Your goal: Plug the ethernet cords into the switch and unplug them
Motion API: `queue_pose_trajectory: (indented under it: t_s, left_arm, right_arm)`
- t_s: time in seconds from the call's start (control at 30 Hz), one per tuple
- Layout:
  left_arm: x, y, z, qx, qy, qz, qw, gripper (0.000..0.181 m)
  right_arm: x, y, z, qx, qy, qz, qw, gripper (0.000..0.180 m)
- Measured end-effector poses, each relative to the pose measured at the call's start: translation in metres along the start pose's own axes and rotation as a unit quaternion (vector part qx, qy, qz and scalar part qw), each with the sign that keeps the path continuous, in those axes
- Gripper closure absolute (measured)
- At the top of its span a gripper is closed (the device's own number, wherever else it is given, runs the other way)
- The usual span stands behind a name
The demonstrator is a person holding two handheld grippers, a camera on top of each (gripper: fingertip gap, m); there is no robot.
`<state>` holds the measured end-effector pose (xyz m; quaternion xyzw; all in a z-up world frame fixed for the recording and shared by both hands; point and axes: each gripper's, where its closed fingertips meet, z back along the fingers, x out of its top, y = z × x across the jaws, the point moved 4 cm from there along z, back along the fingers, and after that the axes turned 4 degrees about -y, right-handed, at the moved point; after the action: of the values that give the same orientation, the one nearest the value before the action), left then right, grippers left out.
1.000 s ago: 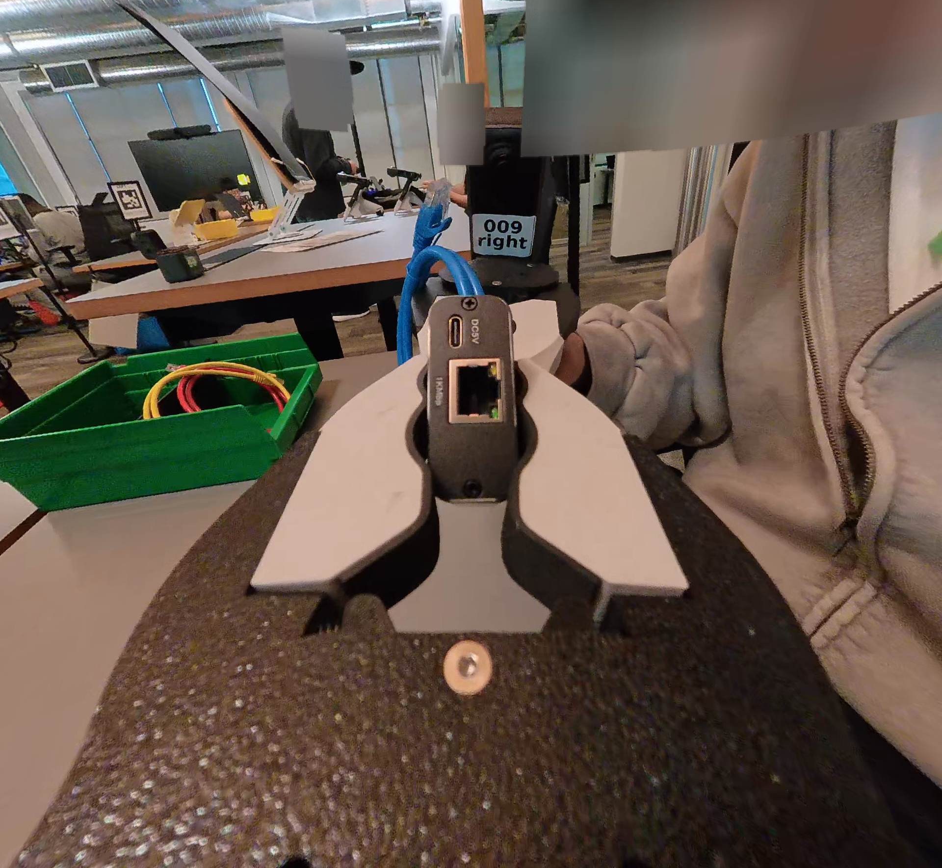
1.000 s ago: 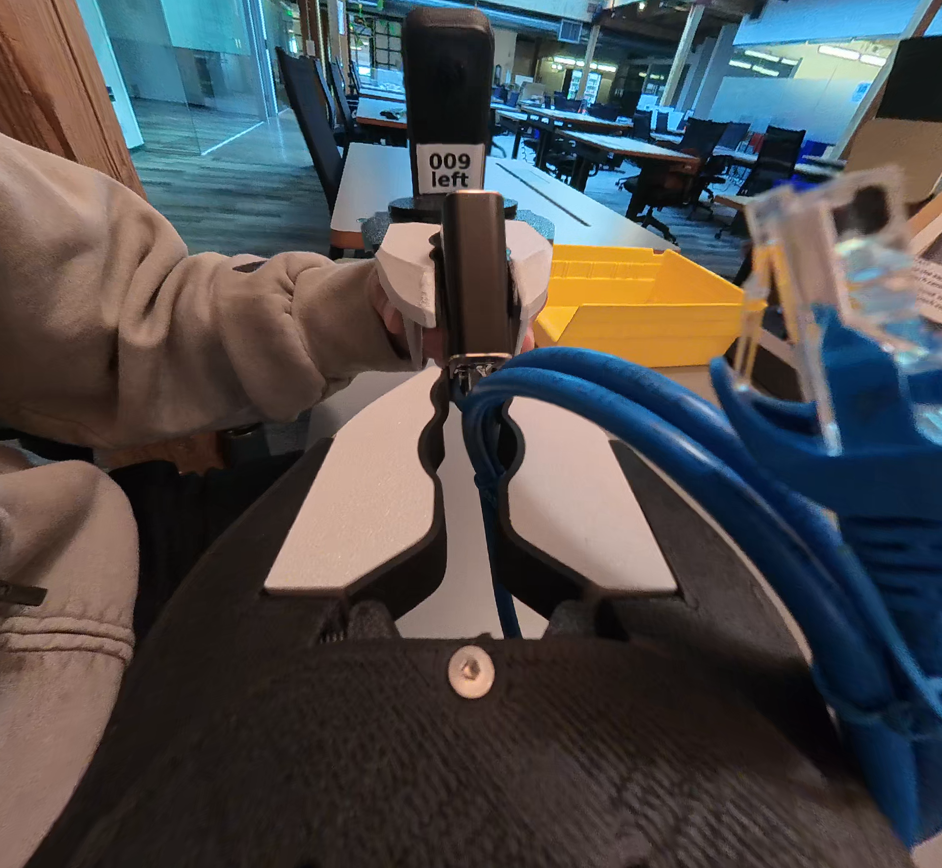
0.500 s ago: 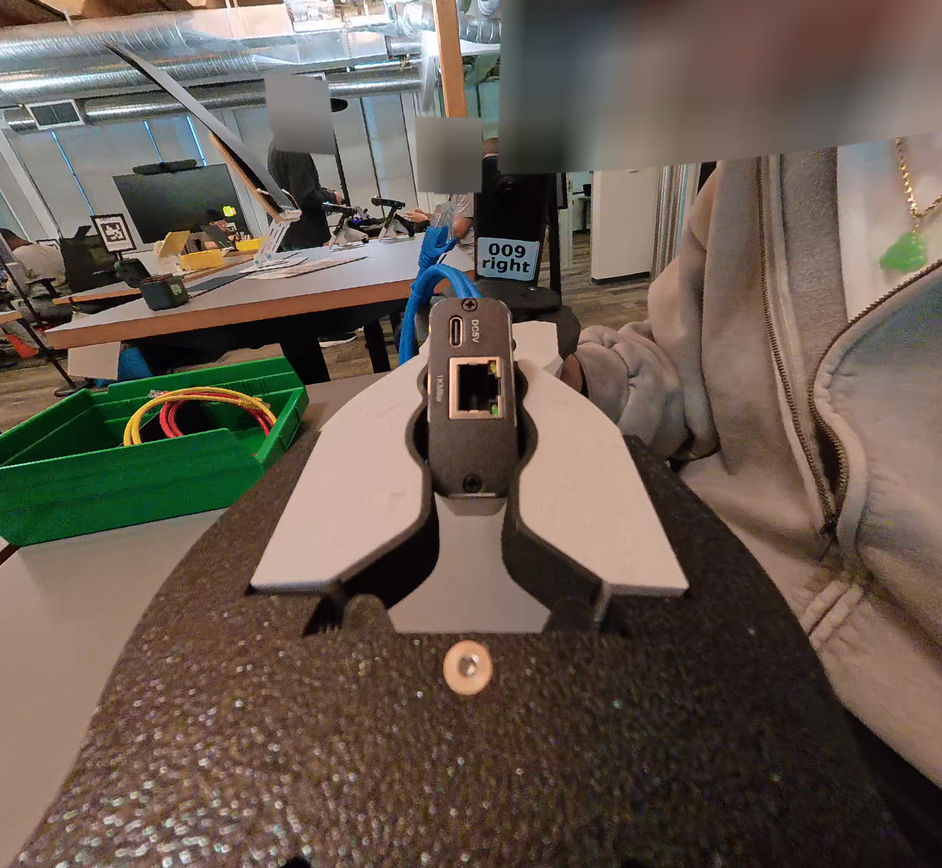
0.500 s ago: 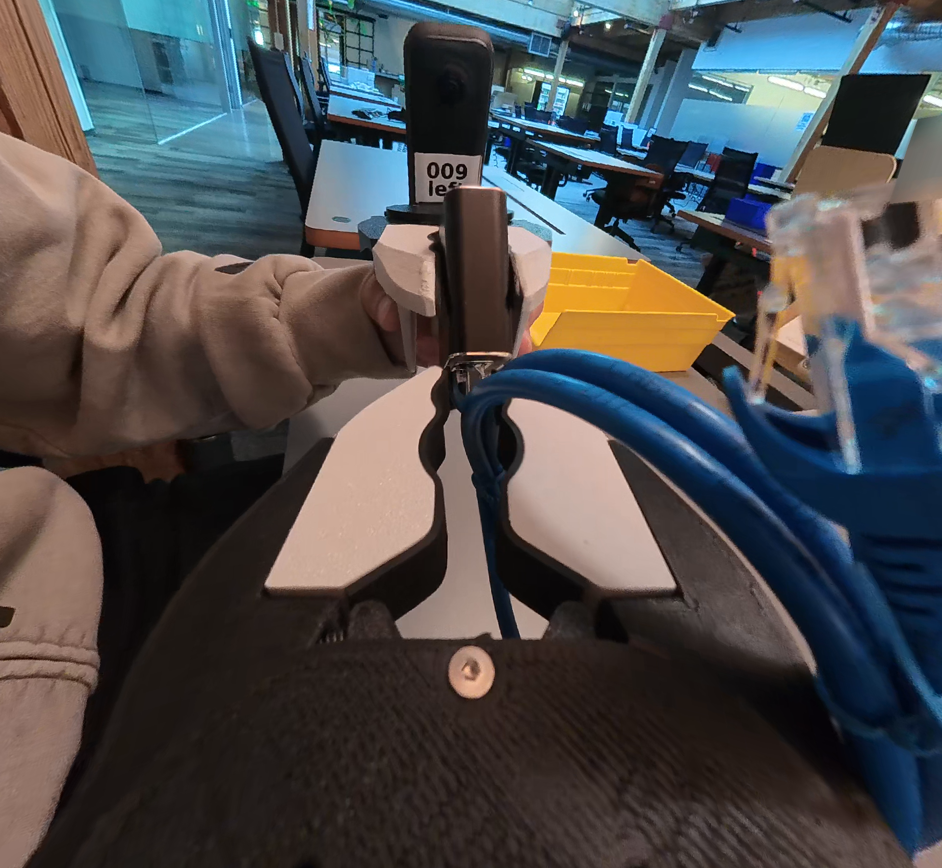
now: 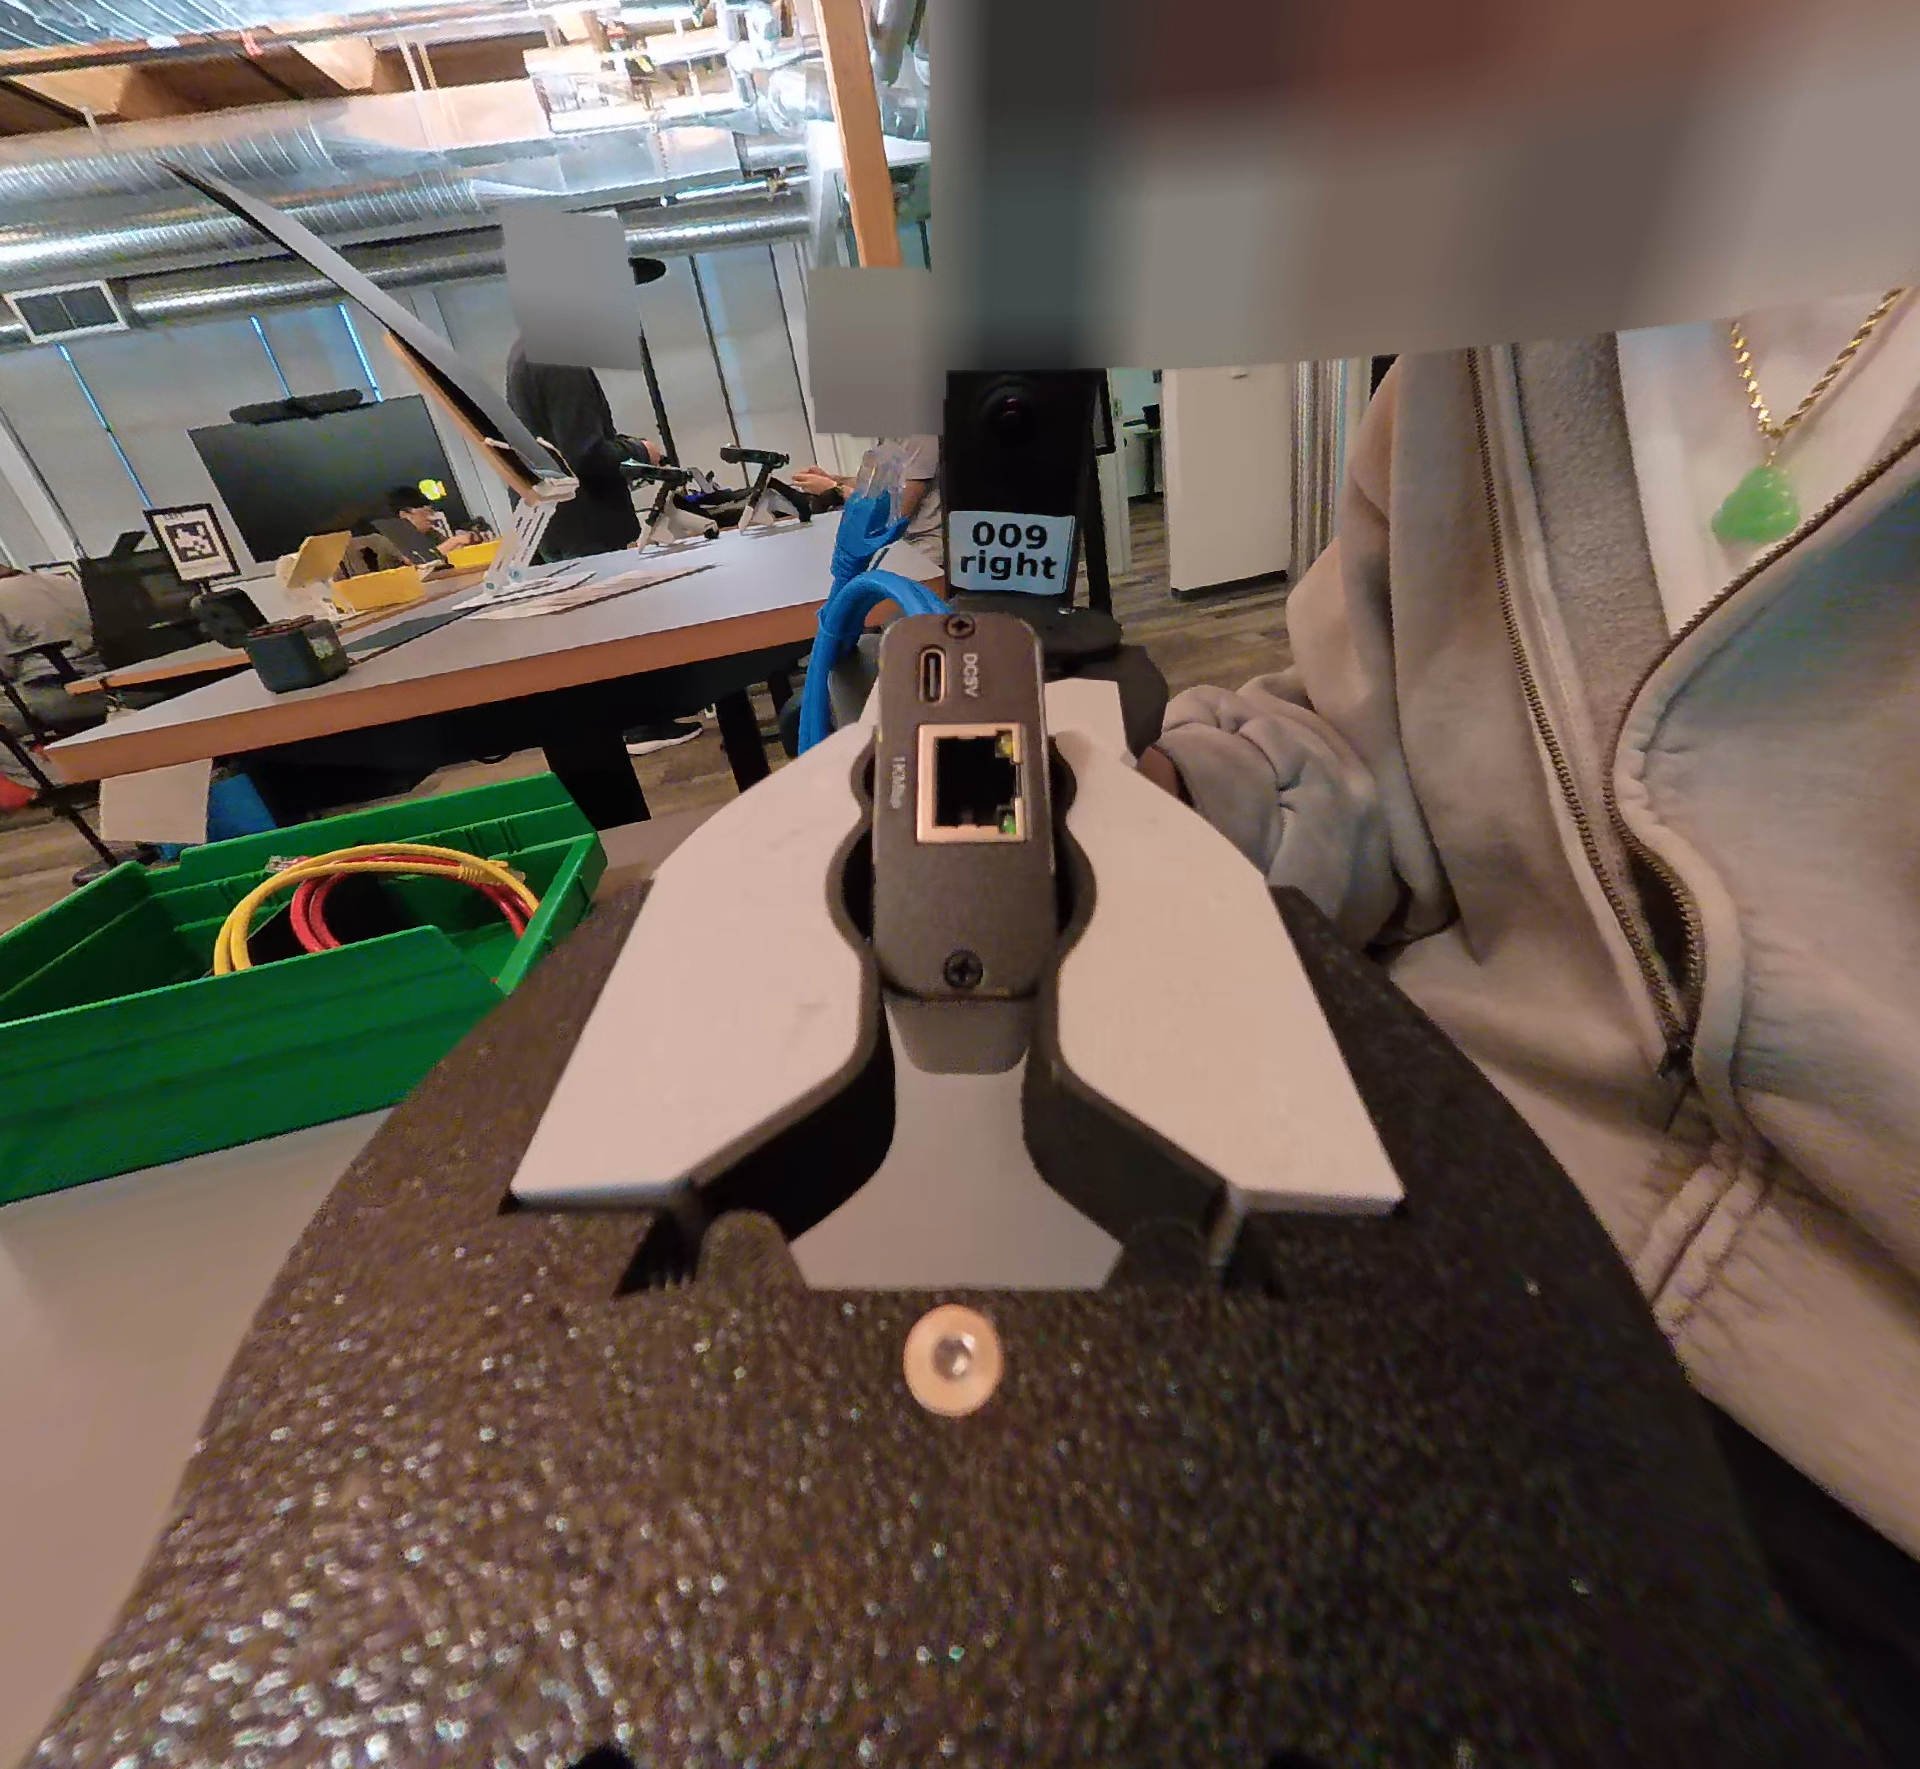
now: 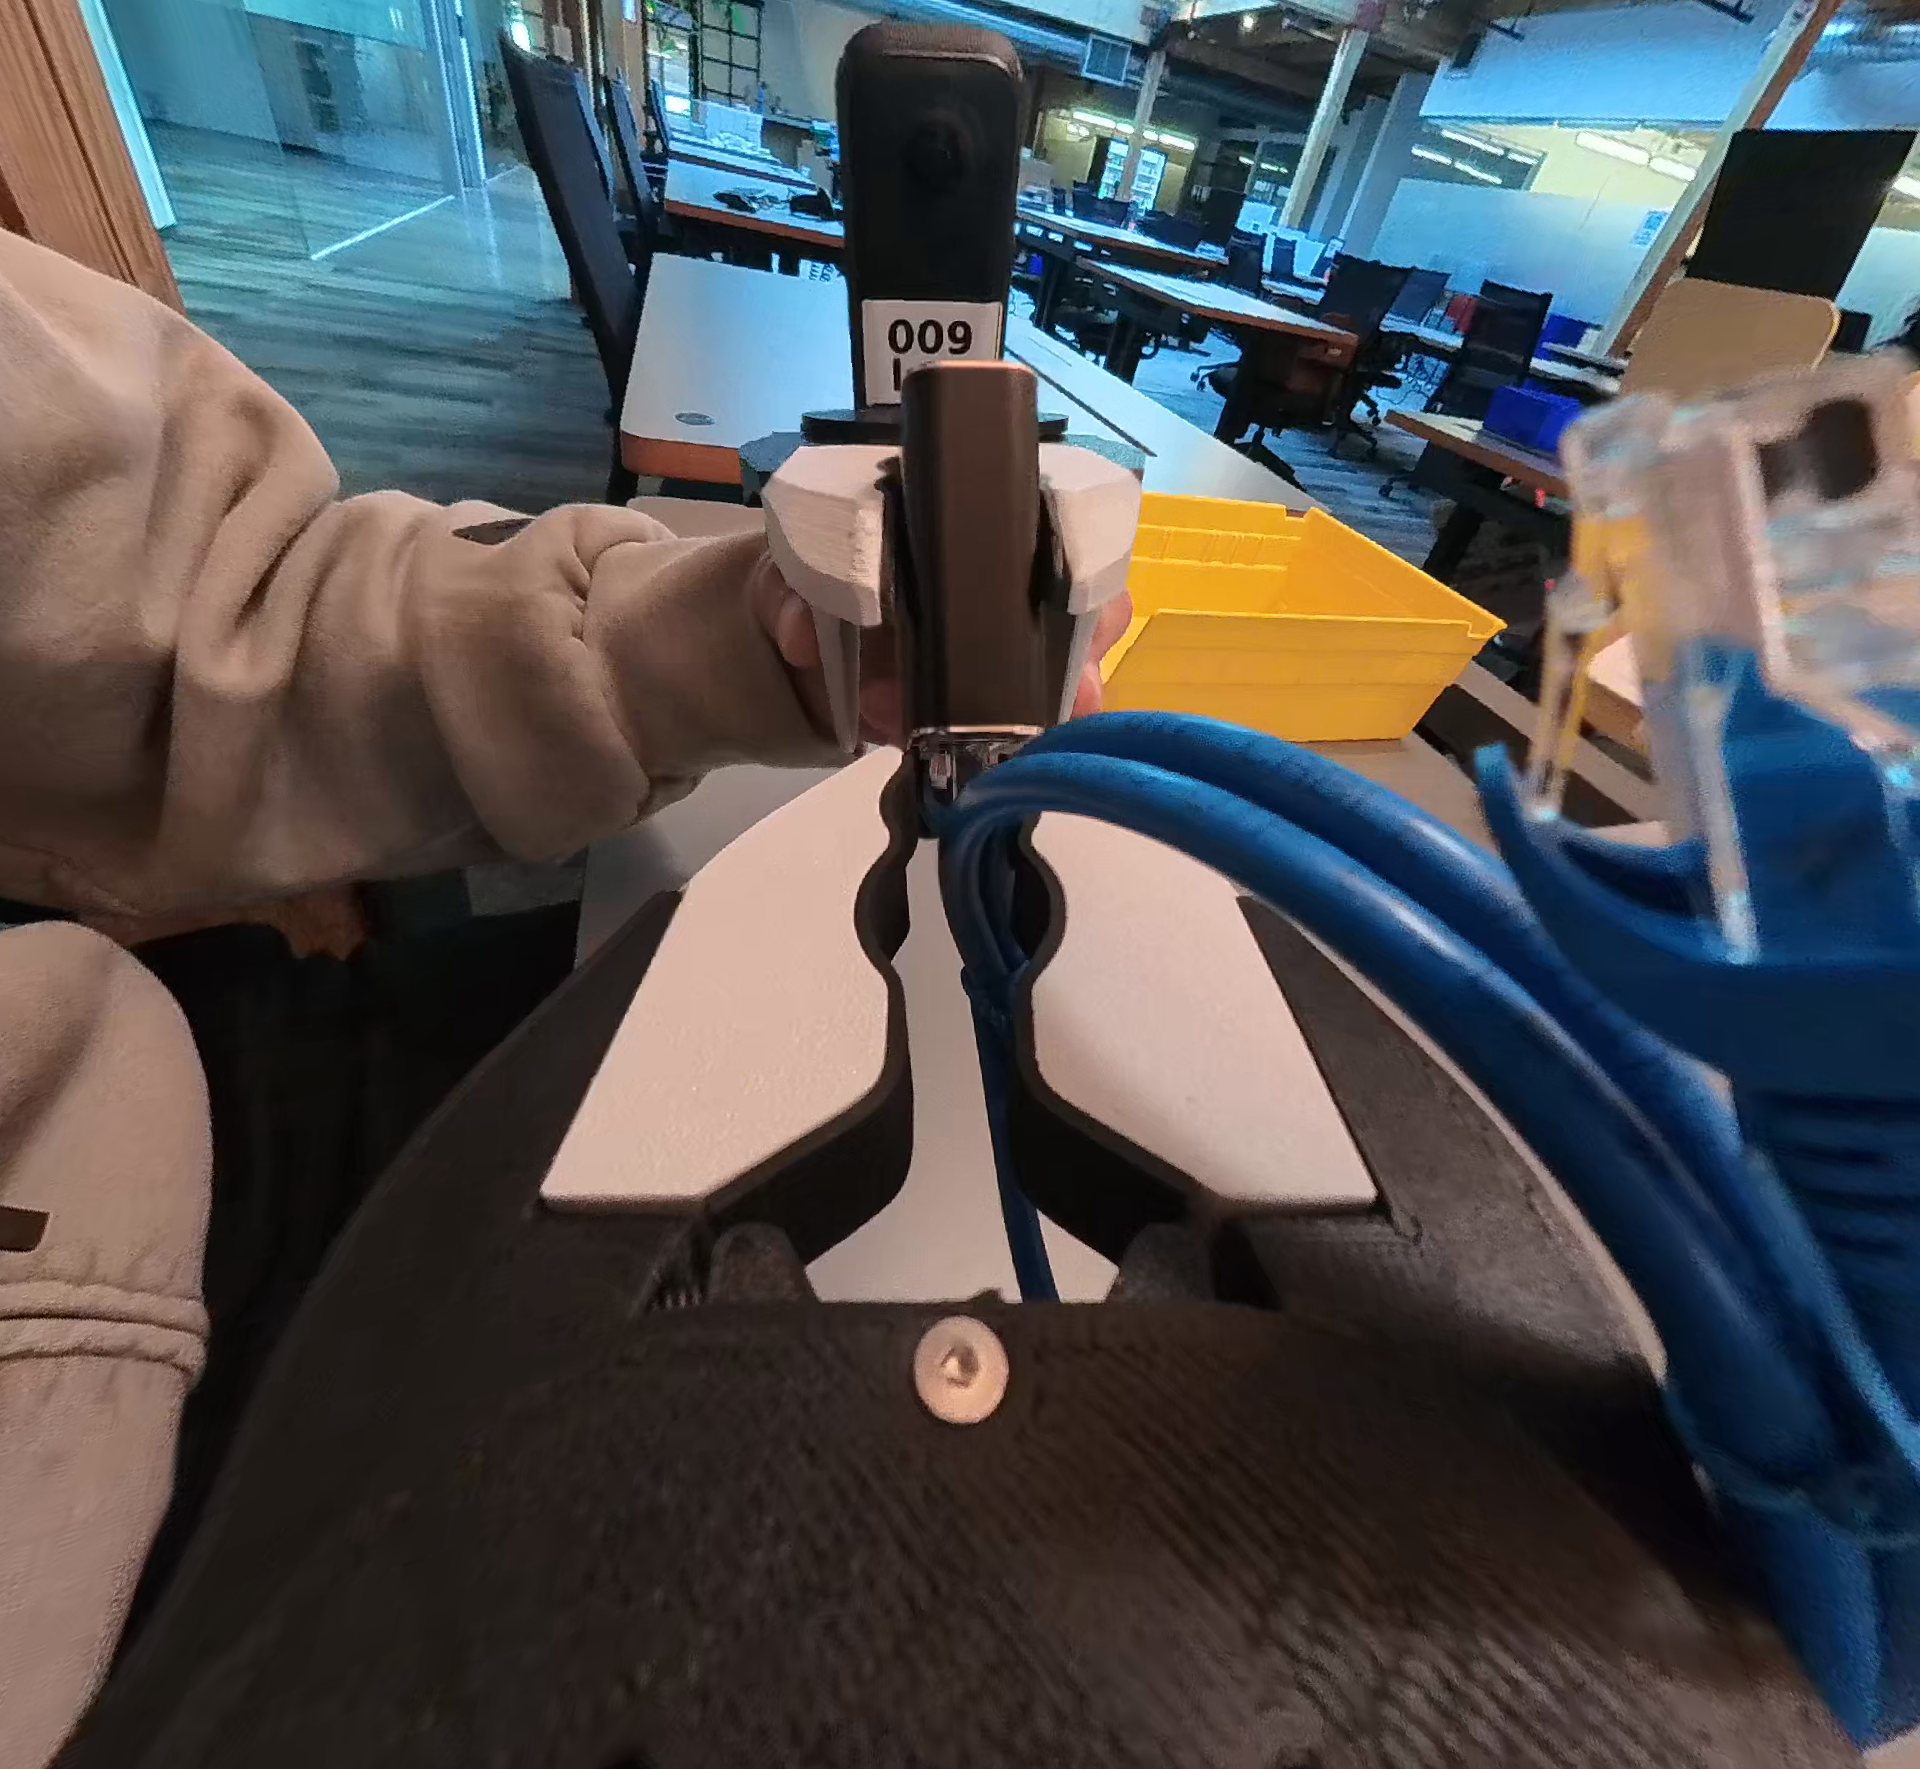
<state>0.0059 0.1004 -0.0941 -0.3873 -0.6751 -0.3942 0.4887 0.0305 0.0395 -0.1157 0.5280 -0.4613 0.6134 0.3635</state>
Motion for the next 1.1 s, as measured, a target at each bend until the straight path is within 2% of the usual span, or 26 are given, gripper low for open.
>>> queue_pose_trajectory:
  t_s: [1.1]
  left_arm:
    - [0.006, -0.002, 0.001, -0.012, -0.046, 0.005, 0.999, 0.154]
  right_arm:
    - [-0.004, 0.003, -0.014, -0.027, 0.016, 0.026, 0.999, 0.164]
